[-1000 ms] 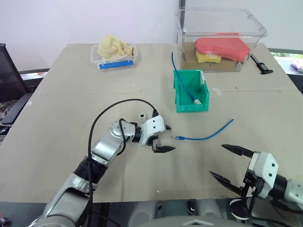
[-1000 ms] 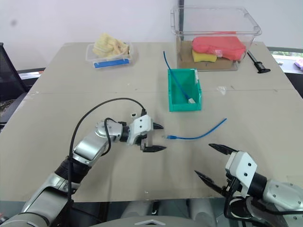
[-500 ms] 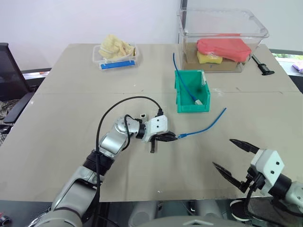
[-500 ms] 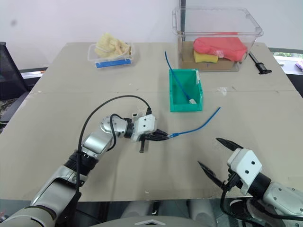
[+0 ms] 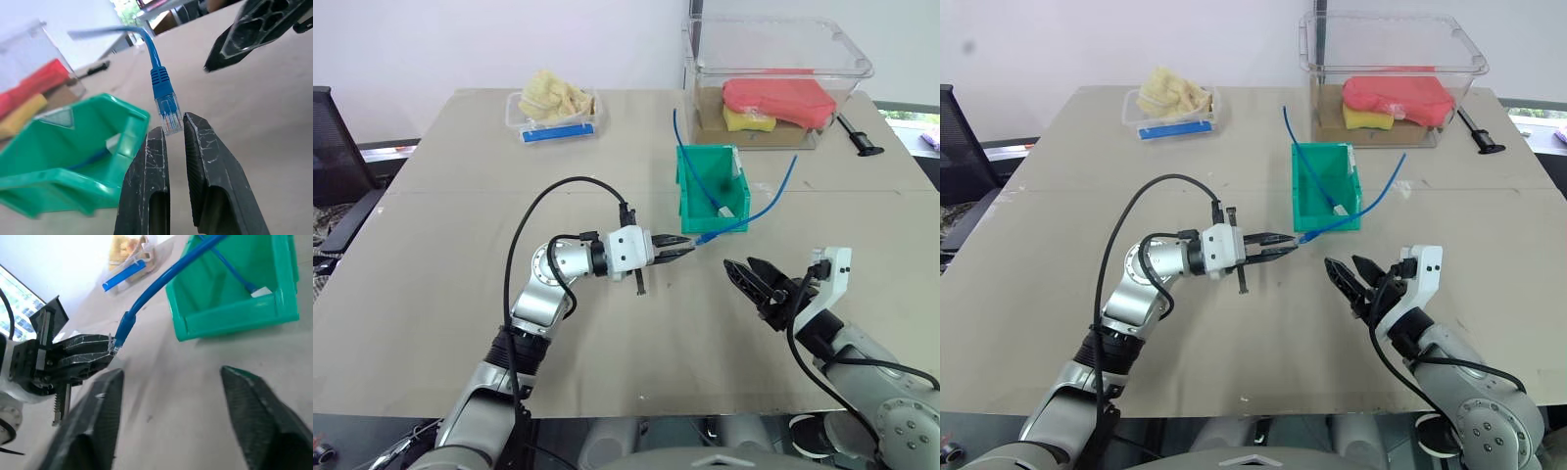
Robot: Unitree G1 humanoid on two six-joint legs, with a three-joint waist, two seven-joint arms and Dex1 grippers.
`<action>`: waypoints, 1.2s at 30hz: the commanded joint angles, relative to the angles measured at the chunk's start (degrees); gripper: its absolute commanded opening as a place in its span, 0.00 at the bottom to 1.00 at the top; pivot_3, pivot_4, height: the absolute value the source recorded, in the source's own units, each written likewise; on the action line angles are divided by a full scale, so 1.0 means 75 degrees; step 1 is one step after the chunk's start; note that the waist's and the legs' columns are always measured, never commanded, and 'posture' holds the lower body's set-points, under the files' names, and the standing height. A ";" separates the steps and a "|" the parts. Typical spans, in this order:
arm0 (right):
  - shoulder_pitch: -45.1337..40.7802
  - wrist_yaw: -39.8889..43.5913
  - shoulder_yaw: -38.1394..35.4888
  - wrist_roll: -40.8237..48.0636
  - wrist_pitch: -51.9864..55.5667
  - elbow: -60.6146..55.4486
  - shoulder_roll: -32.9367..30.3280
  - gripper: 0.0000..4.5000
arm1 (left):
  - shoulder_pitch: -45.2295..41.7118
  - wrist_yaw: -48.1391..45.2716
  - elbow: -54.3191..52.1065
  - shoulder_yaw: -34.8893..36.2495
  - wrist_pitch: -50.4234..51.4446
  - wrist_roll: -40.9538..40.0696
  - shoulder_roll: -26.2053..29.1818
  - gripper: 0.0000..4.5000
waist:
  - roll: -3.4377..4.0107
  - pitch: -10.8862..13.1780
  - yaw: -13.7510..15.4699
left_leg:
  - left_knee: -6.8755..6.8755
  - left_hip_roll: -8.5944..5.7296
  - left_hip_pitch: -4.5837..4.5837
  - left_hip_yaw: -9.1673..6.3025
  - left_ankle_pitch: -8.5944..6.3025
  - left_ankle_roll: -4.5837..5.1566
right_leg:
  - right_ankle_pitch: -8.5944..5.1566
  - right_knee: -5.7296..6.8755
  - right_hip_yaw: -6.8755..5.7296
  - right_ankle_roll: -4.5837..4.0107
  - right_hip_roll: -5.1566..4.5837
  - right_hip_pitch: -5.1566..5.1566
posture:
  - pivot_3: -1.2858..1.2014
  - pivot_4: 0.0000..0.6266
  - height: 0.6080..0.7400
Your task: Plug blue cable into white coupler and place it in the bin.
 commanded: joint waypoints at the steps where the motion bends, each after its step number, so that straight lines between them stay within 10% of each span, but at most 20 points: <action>1: -0.0516 -0.0633 0.0086 0.0913 -0.0101 0.0089 0.0150 0.69 | -0.0042 0.0160 -0.0199 -0.0019 -0.0462 0.0131 -0.0027 0.00 | 0.0003 0.0000 -0.0059 | 0.0000 -0.0003 0.0008 0.0011 0.0000 0.0001 | 0.0000 0.0006 0.0011 0.0000 0.0000 -0.0001 | 0.52 0.24 1.00; 20: -0.1245 -0.1298 0.0804 0.1607 -0.0534 0.0626 -0.0086 0.69 | -0.0038 0.0186 -0.0195 -0.0275 -0.0700 0.0227 0.0020 0.00 | 0.0003 0.0000 -0.0199 | 0.0000 -0.0008 0.0014 0.0004 0.0000 0.0002 | -0.0001 0.0032 0.0007 0.0000 0.0005 -0.0001 | 0.52 0.24 1.00; 27: -0.1270 -0.1344 0.0909 0.1659 -0.0595 0.0687 -0.0149 0.01 | -0.0059 0.0140 -0.0142 -0.0290 -0.0835 0.0206 0.0026 0.00 | 0.0003 0.0000 -0.0199 | 0.0000 -0.0008 0.0014 0.0004 0.0000 0.0002 | -0.0001 0.0032 0.0008 0.0000 0.0005 -0.0001 | 0.52 0.24 1.00; 34: -0.1333 -0.1370 0.0942 0.1868 -0.0621 0.0713 -0.0360 0.01 | -0.0011 0.0083 -0.0285 -0.0279 -0.0648 0.0038 0.0041 0.00 | 0.0003 0.0000 -0.0198 | 0.0000 -0.0008 0.0014 0.0004 0.0000 0.0002 | -0.0002 0.0032 0.0008 0.0001 0.0005 -0.0001 | 0.52 0.24 1.00; 36: -0.1374 -0.1348 0.0945 0.1919 -0.0631 0.0735 -0.0439 0.00 | 0.0083 0.0027 -0.0494 -0.0209 -0.0223 -0.0256 0.0062 0.21 | 0.0003 0.0000 -0.0199 | 0.0000 -0.0008 0.0014 0.0004 0.0000 0.0002 | -0.0002 0.0032 0.0008 0.0001 0.0005 -0.0001 | 0.52 0.24 1.00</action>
